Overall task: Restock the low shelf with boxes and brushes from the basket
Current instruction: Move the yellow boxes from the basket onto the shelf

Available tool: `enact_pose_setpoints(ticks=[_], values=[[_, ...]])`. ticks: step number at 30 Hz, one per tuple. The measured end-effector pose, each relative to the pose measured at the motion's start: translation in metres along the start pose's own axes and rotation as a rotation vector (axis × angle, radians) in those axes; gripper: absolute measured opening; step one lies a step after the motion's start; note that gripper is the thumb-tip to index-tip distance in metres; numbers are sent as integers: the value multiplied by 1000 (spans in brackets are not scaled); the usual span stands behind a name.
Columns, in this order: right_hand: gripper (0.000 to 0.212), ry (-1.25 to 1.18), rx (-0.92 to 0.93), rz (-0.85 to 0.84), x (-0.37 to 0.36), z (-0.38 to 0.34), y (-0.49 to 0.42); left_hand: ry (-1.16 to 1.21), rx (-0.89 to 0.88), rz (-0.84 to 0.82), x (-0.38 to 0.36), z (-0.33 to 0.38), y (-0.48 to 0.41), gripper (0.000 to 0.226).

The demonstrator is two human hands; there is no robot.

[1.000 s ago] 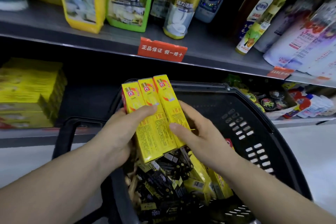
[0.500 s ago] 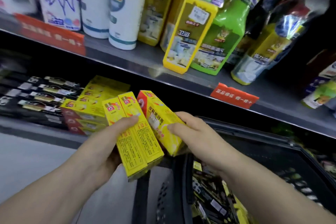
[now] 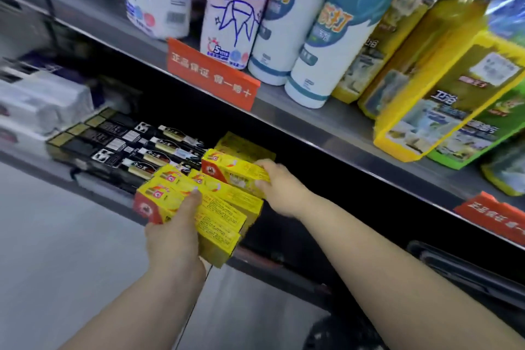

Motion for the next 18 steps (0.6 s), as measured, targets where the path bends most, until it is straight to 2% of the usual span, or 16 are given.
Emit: enact_pose_setpoints(ticks=[3,6,10,12,18], values=[[46,-22,-34,-114,-25,2,-13,35,42,8,0,-2,-13,46],[48,-45,-38,-152,-33,5,-15,43,105,24,0,-10,-21,50],[79,47,16,-221,-32,11,-9,20,146,7,-2,-18,-28,53],[88,72,41,-251,-34,12,-7,23,154,12,-2,-20,-30,51],[84,-12,6,-209,-28,19,-10,17,161,52,-2,-16,-26,51]])
Point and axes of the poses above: each hand's wrist, its own y-axis away from the middle knuckle, its own x-axis out of the back of the hand, z = x × y, the point moved 5 cm from there along -y, towards the middle knuckle, and after that the axes turned 1 degree about z, right-handed, at the moved point
